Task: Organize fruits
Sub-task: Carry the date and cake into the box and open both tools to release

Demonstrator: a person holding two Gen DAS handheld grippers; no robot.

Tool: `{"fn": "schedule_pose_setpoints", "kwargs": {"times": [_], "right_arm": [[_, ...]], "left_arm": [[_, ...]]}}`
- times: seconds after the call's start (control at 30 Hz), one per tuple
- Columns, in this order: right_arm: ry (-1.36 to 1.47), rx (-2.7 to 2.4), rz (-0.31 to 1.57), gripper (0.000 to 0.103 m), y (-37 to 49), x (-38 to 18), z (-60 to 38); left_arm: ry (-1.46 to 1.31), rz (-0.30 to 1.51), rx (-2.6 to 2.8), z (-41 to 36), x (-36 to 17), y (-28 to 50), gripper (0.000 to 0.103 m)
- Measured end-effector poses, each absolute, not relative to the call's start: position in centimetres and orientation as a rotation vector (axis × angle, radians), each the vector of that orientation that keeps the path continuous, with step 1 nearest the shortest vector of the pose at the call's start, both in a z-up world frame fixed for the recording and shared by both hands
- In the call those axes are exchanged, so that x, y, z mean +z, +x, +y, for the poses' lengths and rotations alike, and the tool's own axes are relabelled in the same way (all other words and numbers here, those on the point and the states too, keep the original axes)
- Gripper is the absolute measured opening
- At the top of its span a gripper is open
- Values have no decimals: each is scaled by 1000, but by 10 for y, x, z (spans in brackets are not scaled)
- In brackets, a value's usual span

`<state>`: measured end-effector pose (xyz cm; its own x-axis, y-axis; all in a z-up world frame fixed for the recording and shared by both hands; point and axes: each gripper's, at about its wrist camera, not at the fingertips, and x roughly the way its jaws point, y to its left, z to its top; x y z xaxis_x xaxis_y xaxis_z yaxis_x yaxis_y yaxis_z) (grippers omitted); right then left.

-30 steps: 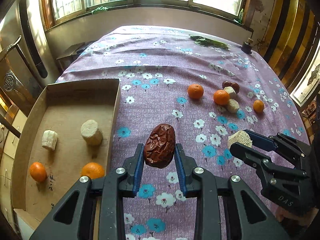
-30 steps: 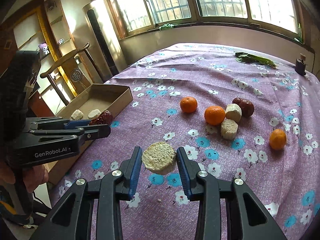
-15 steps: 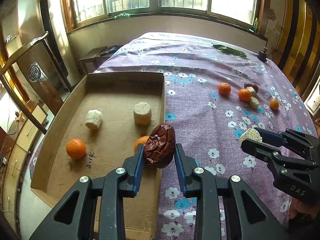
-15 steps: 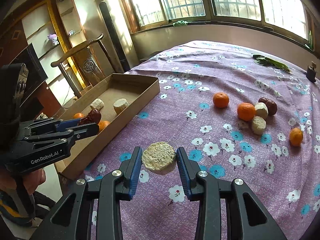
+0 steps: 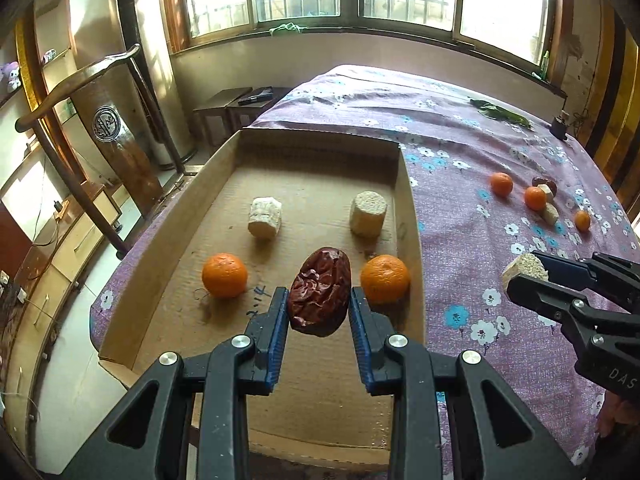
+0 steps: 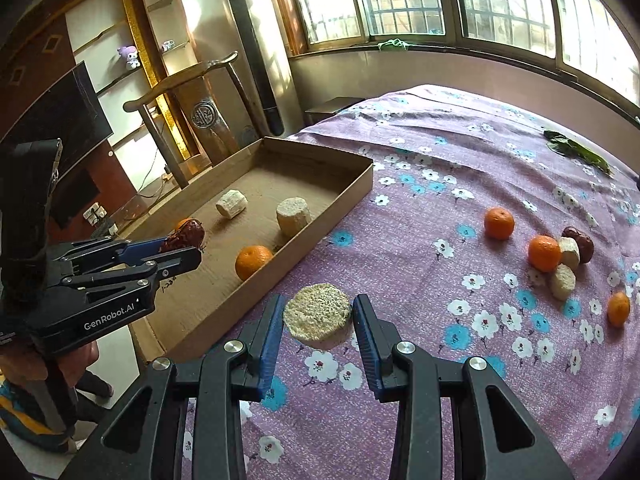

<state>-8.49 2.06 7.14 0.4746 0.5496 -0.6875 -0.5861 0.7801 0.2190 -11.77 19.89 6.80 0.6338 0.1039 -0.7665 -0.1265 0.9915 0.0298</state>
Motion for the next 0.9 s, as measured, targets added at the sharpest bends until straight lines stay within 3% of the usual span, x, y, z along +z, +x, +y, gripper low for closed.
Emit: {"fn": "schedule_pose_setpoints", "kwargs": {"times": [0.9], "right_arm": [[-139, 821, 831, 39, -85, 72, 94]], "left_arm": [[-108, 893, 227, 260, 57, -136, 29]]}}
